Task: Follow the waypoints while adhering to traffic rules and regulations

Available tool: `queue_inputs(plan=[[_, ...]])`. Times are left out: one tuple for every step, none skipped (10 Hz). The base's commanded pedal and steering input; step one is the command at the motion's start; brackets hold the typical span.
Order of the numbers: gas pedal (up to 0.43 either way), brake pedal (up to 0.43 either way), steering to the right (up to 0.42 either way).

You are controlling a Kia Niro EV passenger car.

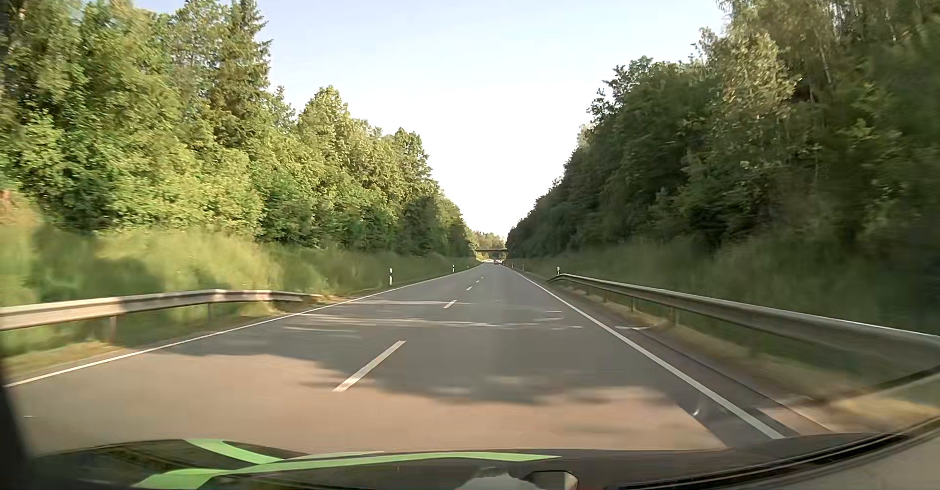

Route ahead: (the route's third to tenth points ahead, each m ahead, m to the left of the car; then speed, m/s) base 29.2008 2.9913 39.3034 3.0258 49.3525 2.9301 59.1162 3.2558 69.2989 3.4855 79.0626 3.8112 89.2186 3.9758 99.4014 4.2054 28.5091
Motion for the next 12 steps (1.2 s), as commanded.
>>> queue_inputs(plan=[[0.287, 0.000, -0.002], [0.287, 0.000, -0.002], [0.287, 0.000, -0.002], [0.287, 0.000, -0.002], [0.287, 0.000, -0.002], [0.287, 0.000, -0.002], [0.287, 0.000, 0.001], [0.287, 0.000, 0.002], [0.287, 0.000, 0.002], [0.287, 0.000, 0.002], [0.287, 0.000, 0.002], [0.287, 0.000, 0.002]])
